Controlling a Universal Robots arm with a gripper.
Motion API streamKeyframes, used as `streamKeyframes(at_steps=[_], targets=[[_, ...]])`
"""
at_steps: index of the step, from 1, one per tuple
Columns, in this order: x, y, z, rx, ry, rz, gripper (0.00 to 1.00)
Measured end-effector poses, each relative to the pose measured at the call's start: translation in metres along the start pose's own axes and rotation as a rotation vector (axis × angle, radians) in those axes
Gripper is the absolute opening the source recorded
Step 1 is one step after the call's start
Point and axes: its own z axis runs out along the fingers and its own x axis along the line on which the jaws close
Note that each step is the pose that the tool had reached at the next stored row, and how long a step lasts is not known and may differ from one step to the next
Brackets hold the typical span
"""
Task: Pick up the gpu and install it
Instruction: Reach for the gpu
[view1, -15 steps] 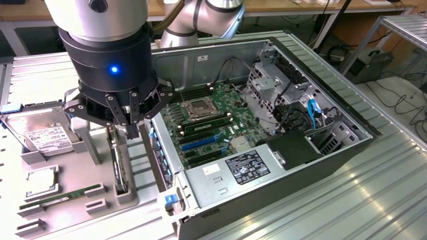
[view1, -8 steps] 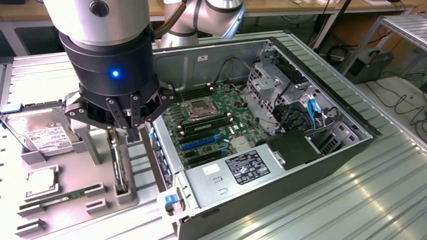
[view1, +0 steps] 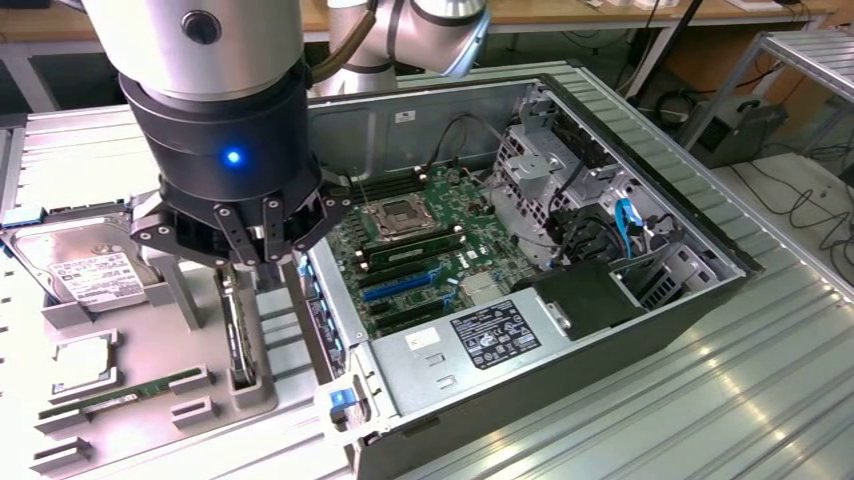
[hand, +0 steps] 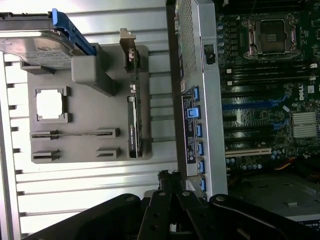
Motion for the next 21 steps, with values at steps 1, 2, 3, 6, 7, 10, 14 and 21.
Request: streamKeyframes(at_steps=[1, 2, 3, 6, 7, 10, 14, 21], targets=[[0.0, -0.0006, 0.0, -0.0001, 0.0, 0.0, 0.11], [0.0, -0.0015, 0.0001, -0.0001, 0.0, 0.0, 0.11], [0.0, -0.0022, 0.0001, -0.0001, 0.0, 0.0, 0.11], [0.0, -0.0051, 0.0, 0.0, 0.0001, 0.0, 0.11], [0.0, -0.006, 0.0, 0.0, 0.0001, 0.0, 0.11], [-0.001, -0.0087, 0.0, -0.0001, 0.0, 0.0, 0.11], [-0.001, -0.0122, 0.0, -0.0001, 0.0, 0.0, 0.11], [-0.001, -0.0172, 0.0, -0.0001, 0.0001, 0.0, 0.11]])
